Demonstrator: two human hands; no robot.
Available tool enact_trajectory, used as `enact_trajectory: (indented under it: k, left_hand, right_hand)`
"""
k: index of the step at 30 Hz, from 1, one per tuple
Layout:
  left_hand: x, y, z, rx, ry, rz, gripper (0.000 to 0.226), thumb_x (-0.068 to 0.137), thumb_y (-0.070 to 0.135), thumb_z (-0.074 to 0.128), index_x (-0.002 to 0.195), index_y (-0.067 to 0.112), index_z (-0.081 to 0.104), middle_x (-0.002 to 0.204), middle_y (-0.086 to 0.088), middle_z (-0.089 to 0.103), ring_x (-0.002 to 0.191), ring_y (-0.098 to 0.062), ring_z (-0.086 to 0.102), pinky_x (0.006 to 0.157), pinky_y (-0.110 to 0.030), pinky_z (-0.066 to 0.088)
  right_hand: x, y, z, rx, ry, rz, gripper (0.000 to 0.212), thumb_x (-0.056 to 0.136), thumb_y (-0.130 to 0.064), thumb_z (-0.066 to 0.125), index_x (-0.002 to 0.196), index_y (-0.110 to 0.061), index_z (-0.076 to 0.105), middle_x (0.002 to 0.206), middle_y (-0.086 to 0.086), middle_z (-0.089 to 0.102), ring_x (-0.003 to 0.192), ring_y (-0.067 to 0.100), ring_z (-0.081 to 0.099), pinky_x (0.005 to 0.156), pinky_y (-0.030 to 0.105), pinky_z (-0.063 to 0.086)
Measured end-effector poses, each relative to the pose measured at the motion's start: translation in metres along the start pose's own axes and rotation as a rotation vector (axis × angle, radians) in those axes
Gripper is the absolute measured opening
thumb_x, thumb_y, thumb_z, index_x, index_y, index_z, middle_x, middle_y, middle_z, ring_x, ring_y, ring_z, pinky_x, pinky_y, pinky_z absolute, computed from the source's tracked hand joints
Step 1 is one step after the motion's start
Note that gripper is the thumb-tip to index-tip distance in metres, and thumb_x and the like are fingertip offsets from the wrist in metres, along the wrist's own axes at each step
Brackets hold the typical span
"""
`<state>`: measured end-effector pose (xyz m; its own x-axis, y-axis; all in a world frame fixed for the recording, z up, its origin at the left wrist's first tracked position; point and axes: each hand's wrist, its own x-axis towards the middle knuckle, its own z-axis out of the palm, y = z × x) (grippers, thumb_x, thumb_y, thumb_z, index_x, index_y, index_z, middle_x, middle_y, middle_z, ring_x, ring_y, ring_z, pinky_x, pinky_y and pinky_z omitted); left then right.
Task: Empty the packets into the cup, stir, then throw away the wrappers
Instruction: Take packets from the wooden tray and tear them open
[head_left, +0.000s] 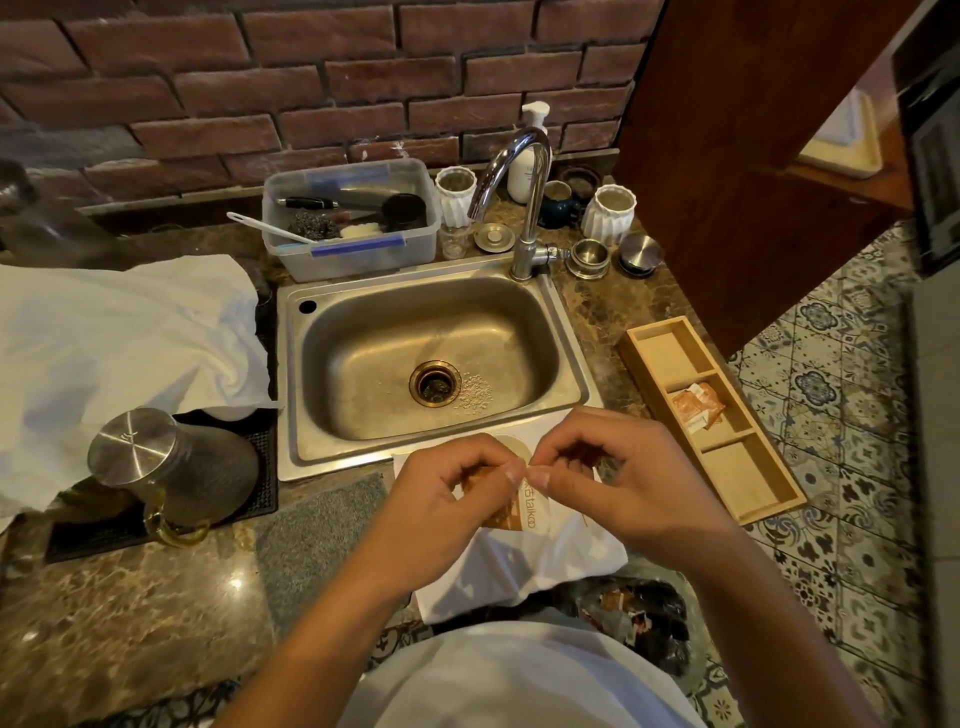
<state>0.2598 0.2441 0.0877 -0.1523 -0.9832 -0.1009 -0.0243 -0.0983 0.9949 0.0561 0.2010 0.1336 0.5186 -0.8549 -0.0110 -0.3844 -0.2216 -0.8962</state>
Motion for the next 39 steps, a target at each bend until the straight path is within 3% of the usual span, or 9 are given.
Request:
enact_trajectory:
  k: [5,10,14,19,23,26,30,36,39]
  left_hand:
    - [0.000,0.002,0.005,-0.058,-0.006,0.024,0.016,0.090,0.031,0.066,0.085,0.020,0.077,0.076,-0.011,0.070,0.065,-0.013,0.062,0.061,-0.023,0.051]
    - [0.001,0.002,0.013,-0.215,0.072,-0.056,0.018,0.083,0.035,0.068,0.080,0.020,0.078,0.065,0.005,0.065,0.057,-0.004,0.056,0.055,-0.017,0.046]
    - [0.003,0.001,0.010,-0.219,0.108,-0.068,0.019,0.081,0.038,0.069,0.078,0.023,0.079,0.065,0.006,0.067,0.059,-0.003,0.057,0.057,-0.016,0.046]
    - [0.002,0.003,0.005,-0.179,0.124,-0.064,0.015,0.085,0.034,0.071,0.080,0.023,0.079,0.068,0.006,0.070,0.062,-0.004,0.061,0.059,-0.017,0.048]
    - [0.004,0.006,0.002,-0.174,0.119,-0.017,0.014,0.091,0.022,0.070,0.082,0.026,0.079,0.071,0.006,0.073,0.063,-0.002,0.064,0.059,-0.015,0.049]
    - [0.004,0.006,0.000,-0.147,0.101,0.003,0.012,0.092,0.026,0.069,0.086,0.029,0.080,0.076,0.006,0.074,0.069,-0.003,0.066,0.063,-0.016,0.051]
    - [0.004,0.005,-0.002,-0.136,0.092,0.001,0.008,0.087,0.035,0.072,0.089,0.031,0.079,0.080,0.005,0.075,0.073,-0.004,0.067,0.065,-0.017,0.052]
    - [0.004,0.002,-0.006,-0.145,0.067,0.002,0.010,0.091,0.019,0.069,0.089,0.022,0.079,0.074,0.006,0.072,0.066,-0.002,0.064,0.059,-0.015,0.050]
    - [0.004,0.001,-0.008,-0.136,0.063,-0.012,0.010,0.093,0.016,0.068,0.089,0.015,0.078,0.072,0.005,0.070,0.064,-0.004,0.061,0.058,-0.015,0.049]
  right_hand:
    - [-0.004,-0.002,0.000,0.009,0.017,-0.039,0.002,0.086,-0.019,0.076,0.088,-0.019,0.075,0.080,-0.007,0.067,0.076,0.020,0.061,0.066,0.030,0.051]
    - [-0.006,-0.002,0.009,-0.038,0.108,-0.052,0.000,0.088,-0.021,0.072,0.089,-0.021,0.072,0.082,-0.008,0.066,0.077,0.019,0.062,0.065,0.030,0.052]
    - [-0.004,0.000,0.016,-0.114,0.182,-0.100,0.002,0.089,-0.021,0.073,0.090,-0.021,0.073,0.083,-0.011,0.066,0.078,0.016,0.062,0.065,0.025,0.051]
    - [-0.003,0.005,0.013,0.023,0.122,-0.012,0.012,0.087,-0.033,0.073,0.094,-0.023,0.073,0.085,-0.007,0.068,0.080,0.020,0.064,0.068,0.029,0.054]
    - [0.000,0.007,0.012,0.071,0.105,0.017,0.007,0.087,-0.025,0.075,0.093,-0.021,0.074,0.084,-0.006,0.070,0.080,0.019,0.065,0.069,0.028,0.055]
    - [0.002,0.008,0.013,0.145,0.138,0.037,0.006,0.085,-0.022,0.076,0.091,-0.019,0.075,0.081,-0.002,0.071,0.077,0.019,0.066,0.070,0.035,0.056]
    - [0.004,0.008,0.014,0.195,0.148,0.047,0.007,0.085,-0.020,0.076,0.091,-0.017,0.075,0.080,-0.001,0.071,0.076,0.018,0.066,0.070,0.034,0.055]
    - [0.007,0.011,0.016,0.190,0.109,0.069,0.006,0.086,-0.016,0.079,0.091,-0.015,0.075,0.081,0.000,0.071,0.076,0.012,0.064,0.069,0.024,0.053]
    - [0.009,0.011,0.017,0.160,0.092,0.060,0.008,0.087,-0.022,0.077,0.091,-0.015,0.074,0.081,-0.001,0.070,0.077,0.015,0.065,0.070,0.028,0.054]
